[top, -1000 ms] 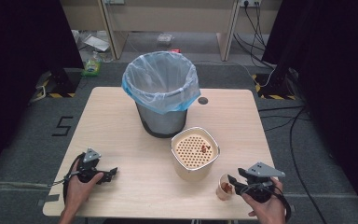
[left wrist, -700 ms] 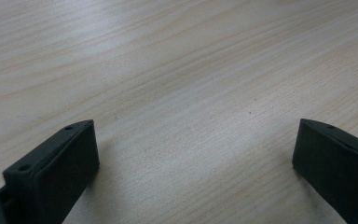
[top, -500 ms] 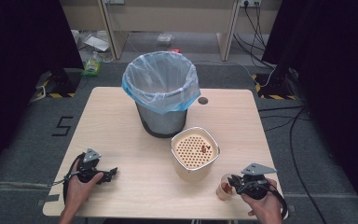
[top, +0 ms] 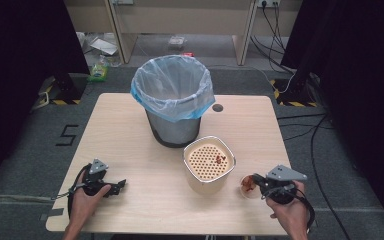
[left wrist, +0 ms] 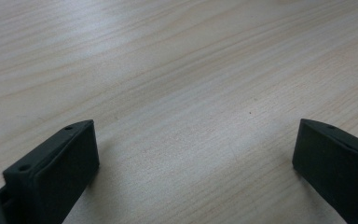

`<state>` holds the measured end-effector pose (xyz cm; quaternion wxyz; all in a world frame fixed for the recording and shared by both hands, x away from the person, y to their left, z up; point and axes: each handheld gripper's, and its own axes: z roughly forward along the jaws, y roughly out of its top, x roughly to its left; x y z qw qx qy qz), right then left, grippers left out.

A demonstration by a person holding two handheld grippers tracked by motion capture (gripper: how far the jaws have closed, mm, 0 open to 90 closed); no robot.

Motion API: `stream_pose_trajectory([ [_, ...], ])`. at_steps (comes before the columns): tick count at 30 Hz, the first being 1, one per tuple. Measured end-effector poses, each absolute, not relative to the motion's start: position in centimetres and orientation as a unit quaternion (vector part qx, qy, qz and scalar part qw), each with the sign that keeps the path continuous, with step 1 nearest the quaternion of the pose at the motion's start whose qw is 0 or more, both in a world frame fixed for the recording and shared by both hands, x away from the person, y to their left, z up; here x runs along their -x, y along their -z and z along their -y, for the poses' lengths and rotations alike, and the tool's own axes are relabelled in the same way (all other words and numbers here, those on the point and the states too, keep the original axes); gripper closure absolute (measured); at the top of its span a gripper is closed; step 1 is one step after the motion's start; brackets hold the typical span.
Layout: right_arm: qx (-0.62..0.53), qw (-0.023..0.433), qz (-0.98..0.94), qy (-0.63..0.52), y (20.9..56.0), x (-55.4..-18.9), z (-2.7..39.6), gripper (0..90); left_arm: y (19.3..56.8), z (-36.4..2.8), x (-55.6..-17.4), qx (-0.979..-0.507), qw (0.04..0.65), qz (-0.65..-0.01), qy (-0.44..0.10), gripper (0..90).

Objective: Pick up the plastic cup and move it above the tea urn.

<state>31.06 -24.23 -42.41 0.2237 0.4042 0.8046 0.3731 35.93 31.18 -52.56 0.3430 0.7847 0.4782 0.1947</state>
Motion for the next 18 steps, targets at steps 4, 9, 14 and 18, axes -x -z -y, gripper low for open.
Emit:
stream_pose_trajectory([
  [4,-0.401,0.246,-0.798,-0.375,41.7,-32.1,24.3,87.6,52.6,-31.2,-35.9,-0.785,0.343,-0.478,-0.195,0.0],
  [9,-0.405,0.285,-0.783,-0.376,40.6,-33.9,24.8,87.5,52.6,-31.2,-35.9,-0.785,0.343,-0.478,-0.195,0.0],
  [14,-0.405,0.318,-0.77,-0.376,40.0,-35.6,25.0,87.5,52.6,-31.2,-35.9,-0.785,0.343,-0.478,-0.194,0.0],
  [18,-0.4,0.333,-0.764,-0.381,39.5,-36.6,24.6,87.6,52.6,-31.2,-35.9,-0.785,0.344,-0.478,-0.195,0.0],
])
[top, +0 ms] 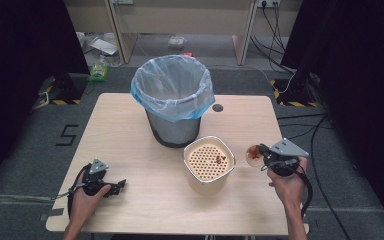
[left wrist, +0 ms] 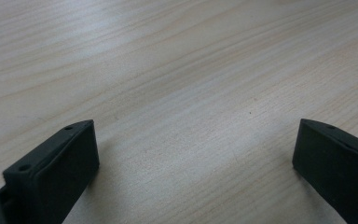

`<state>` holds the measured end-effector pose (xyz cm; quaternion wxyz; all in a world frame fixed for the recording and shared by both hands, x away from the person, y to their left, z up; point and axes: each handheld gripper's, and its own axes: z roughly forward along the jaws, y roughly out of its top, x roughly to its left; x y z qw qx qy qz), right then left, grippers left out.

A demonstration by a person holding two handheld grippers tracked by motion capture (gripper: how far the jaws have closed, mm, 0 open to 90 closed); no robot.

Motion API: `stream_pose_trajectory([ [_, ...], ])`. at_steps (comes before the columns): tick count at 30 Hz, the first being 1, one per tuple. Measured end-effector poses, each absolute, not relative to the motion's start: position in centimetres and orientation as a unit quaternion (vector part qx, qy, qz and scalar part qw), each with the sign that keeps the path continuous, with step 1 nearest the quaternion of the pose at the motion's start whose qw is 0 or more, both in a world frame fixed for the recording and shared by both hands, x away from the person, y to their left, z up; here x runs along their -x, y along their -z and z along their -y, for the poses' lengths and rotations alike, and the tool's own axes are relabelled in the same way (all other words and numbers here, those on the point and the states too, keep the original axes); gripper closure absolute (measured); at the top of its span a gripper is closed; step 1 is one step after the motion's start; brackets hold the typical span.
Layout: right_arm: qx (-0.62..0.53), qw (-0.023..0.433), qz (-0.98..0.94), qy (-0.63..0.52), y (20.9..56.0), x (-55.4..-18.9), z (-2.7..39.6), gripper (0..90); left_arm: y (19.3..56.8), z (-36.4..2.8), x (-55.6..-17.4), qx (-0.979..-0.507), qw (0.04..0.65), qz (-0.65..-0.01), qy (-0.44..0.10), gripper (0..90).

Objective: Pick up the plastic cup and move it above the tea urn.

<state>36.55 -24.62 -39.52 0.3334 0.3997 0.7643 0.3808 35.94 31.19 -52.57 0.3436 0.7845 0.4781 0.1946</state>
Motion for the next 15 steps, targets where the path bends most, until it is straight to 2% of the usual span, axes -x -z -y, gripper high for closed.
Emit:
stream_pose_trajectory([
  [6,-0.379,0.371,-0.75,-0.395,37.6,-38.0,23.5,87.6,52.6,-31.2,-36.0,-0.785,0.344,-0.478,-0.195,0.0],
  [15,-0.349,0.403,-0.741,-0.408,35.8,-39.3,22.0,87.5,52.6,-31.2,-36.0,-0.785,0.344,-0.477,-0.194,0.0],
])
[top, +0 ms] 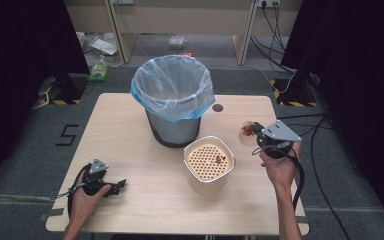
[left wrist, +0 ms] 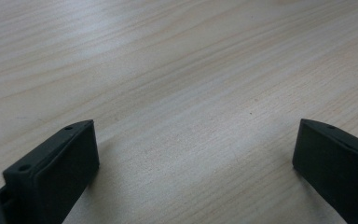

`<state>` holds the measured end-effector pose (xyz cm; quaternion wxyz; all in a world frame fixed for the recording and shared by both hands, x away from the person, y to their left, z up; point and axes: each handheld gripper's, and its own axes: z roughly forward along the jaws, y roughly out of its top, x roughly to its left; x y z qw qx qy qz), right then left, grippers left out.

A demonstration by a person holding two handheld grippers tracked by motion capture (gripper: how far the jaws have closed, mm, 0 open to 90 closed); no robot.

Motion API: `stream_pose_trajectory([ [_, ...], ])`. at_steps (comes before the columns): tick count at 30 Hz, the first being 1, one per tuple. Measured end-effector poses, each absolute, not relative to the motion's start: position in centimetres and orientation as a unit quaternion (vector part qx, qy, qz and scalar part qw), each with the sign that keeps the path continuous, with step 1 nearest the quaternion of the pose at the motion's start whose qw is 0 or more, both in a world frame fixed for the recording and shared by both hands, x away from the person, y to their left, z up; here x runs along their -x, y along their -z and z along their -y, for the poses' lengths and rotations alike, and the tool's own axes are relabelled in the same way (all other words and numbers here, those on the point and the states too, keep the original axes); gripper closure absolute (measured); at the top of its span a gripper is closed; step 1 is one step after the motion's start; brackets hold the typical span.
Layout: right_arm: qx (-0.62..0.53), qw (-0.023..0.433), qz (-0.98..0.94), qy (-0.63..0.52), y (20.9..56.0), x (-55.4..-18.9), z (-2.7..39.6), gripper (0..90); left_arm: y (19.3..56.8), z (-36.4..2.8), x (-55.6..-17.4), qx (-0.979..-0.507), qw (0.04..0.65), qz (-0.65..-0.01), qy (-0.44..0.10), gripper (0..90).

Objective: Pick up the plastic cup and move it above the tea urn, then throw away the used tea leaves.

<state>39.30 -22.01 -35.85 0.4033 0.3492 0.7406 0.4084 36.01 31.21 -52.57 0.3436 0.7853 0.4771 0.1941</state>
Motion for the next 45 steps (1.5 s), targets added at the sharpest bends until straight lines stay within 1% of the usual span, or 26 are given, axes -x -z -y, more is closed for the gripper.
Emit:
stream_pose_trajectory([
  [5,-0.327,0.411,-0.741,-0.417,35.6,-39.6,20.8,87.6,52.6,-31.2,-36.0,-0.785,0.344,-0.477,-0.194,0.0],
  [14,-0.285,0.448,-0.742,-0.41,35.1,-39.2,18.7,87.6,52.6,-31.2,-36.0,-0.785,0.344,-0.477,-0.194,0.0],
  [20,-0.272,0.445,-0.74,-0.424,35.3,-39.2,17.9,87.6,52.6,-31.2,-36.0,-0.785,0.344,-0.477,-0.194,0.0],
  [23,-0.258,0.457,-0.737,-0.426,35.2,-39.3,17.5,87.7,52.6,-31.2,-36.0,-0.785,0.344,-0.477,-0.194,0.0],
  [31,-0.186,0.507,-0.731,-0.416,35.9,-38.8,15.4,87.8,52.6,-31.2,-36.0,-0.785,0.344,-0.477,-0.194,0.0],
  [35,-0.135,0.542,-0.727,-0.399,36.3,-37.9,14.3,87.9,52.6,-31.2,-36.0,-0.785,0.344,-0.477,-0.194,0.0],
  [36,-0.135,0.542,-0.727,-0.399,36.3,-37.9,14.3,87.9,52.6,-31.2,-36.0,-0.785,0.344,-0.477,-0.194,0.0],
  [39,-0.111,0.561,-0.73,-0.374,36.7,-37.2,13.6,87.8,52.6,-31.2,-36.0,-0.785,0.344,-0.477,-0.194,0.0],
  [42,-0.071,0.595,-0.726,-0.337,37.2,-36.7,12.9,87.9,52.6,-31.2,-36.0,-0.785,0.344,-0.477,-0.194,0.0],
  [45,-0.05,0.617,-0.717,-0.321,37.6,-36.6,12.2,88.1,52.6,-31.2,-36.0,-0.785,0.344,-0.477,-0.194,0.0],
])
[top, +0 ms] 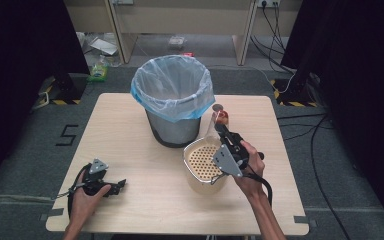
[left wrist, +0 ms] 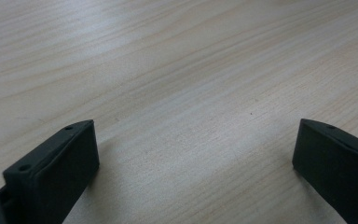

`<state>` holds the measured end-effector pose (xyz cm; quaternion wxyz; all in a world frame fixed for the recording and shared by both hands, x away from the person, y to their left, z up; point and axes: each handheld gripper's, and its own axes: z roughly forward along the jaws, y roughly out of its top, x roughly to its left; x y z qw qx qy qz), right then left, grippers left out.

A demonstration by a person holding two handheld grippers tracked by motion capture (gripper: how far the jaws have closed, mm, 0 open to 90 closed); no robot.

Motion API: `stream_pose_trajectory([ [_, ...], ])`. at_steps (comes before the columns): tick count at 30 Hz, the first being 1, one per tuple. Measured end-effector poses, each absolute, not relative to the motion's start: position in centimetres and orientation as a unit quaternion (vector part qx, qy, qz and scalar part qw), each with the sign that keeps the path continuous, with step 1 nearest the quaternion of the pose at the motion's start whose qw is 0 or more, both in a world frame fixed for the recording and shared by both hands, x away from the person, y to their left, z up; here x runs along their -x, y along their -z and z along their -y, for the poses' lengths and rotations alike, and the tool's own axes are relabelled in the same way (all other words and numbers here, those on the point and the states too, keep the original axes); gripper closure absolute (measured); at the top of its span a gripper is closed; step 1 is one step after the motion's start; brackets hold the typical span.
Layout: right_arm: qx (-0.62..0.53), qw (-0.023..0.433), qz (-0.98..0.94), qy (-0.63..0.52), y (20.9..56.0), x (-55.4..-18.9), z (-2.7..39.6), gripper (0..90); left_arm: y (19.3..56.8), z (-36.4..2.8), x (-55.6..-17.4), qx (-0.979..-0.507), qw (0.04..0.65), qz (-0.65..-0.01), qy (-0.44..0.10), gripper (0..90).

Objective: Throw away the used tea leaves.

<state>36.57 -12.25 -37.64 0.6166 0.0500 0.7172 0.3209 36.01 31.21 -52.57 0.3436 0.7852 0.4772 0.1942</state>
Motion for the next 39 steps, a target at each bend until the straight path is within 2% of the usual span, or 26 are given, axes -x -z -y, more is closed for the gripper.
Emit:
stream_pose_trajectory([
  [2,-0.027,0.641,-0.712,-0.285,38.4,-36.7,11.7,88.1,52.6,-31.2,-36.0,-0.785,0.344,-0.477,-0.194,0.0],
  [14,0.042,0.7,-0.678,-0.222,39.9,-36.3,10.4,88.3,52.6,-31.2,-36.0,-0.785,0.343,-0.477,-0.194,0.0],
  [27,0.076,0.732,-0.649,-0.193,40.3,-35.8,10.4,88.4,52.6,-31.2,-36.0,-0.785,0.344,-0.477,-0.194,0.0],
  [39,0.099,0.739,-0.639,-0.19,40.7,-35.1,10.1,88.4,52.6,-31.2,-36.0,-0.785,0.344,-0.477,-0.194,0.0],
])
